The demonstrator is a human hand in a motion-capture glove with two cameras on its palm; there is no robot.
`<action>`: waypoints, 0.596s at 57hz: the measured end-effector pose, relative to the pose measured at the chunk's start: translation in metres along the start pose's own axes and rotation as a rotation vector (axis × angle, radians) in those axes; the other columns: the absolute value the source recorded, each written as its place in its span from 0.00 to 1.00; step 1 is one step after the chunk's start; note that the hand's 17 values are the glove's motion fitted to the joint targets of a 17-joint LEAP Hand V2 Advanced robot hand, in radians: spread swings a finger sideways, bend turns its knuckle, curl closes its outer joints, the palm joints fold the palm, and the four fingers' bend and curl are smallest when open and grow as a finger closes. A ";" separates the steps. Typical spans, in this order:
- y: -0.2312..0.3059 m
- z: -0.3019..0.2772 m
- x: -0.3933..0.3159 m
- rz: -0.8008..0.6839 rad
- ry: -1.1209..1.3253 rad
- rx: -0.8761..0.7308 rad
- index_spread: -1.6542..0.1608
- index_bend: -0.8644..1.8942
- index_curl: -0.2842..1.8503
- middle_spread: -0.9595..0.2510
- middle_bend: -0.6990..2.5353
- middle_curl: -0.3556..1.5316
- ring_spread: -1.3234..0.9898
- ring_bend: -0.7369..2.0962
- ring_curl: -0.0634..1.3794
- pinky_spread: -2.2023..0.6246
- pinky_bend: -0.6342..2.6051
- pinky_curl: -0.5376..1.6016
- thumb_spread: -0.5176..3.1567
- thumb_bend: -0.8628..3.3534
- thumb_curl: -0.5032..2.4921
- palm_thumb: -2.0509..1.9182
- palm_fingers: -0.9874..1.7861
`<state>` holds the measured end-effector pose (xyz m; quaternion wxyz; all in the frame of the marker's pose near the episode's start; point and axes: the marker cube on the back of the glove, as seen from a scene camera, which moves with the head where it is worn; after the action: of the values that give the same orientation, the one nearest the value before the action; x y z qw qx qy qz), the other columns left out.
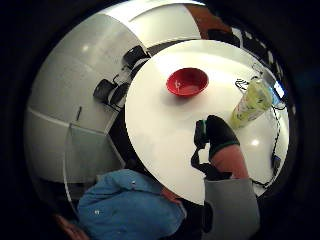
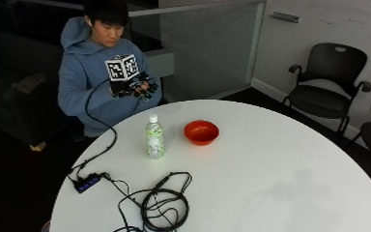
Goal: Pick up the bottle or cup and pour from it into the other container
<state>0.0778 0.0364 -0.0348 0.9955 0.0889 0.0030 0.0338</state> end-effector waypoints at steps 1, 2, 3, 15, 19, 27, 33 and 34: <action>0.001 -0.001 0.003 0.003 -0.003 0.005 0.72 0.37 0.28 0.81 0.27 0.31 0.65 0.36 0.20 0.86 0.33 0.35 0.41 0.21 0.32 0.72 0.46; 0.002 -0.001 0.005 0.005 -0.006 0.010 0.72 0.37 0.28 0.81 0.27 0.31 0.65 0.36 0.21 0.86 0.33 0.35 0.41 0.21 0.32 0.72 0.45; 0.004 -0.001 0.008 0.007 -0.008 0.014 0.72 0.37 0.28 0.81 0.27 0.31 0.65 0.36 0.21 0.86 0.33 0.35 0.41 0.21 0.32 0.72 0.45; 0.014 -0.001 0.040 0.051 -0.045 0.057 0.72 0.37 0.28 0.81 0.27 0.32 0.65 0.37 0.22 0.86 0.33 0.36 0.42 0.20 0.32 0.72 0.44; 0.016 0.001 0.052 0.070 -0.075 0.078 0.72 0.37 0.28 0.81 0.27 0.32 0.65 0.37 0.22 0.86 0.34 0.36 0.42 0.20 0.32 0.71 0.44; 0.014 0.008 0.074 0.090 -0.178 0.130 0.71 0.36 0.26 0.81 0.27 0.33 0.65 0.39 0.24 0.86 0.35 0.37 0.42 0.20 0.32 0.70 0.42; 0.008 0.016 0.091 0.110 -0.242 0.176 0.71 0.35 0.25 0.81 0.27 0.33 0.65 0.41 0.25 0.86 0.37 0.38 0.41 0.20 0.32 0.69 0.41; 0.007 0.017 0.094 0.114 -0.252 0.185 0.71 0.36 0.25 0.81 0.27 0.33 0.65 0.41 0.25 0.86 0.37 0.38 0.41 0.20 0.32 0.69 0.41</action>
<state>0.1713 0.0466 -0.0167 0.9720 0.1839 -0.1239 0.0783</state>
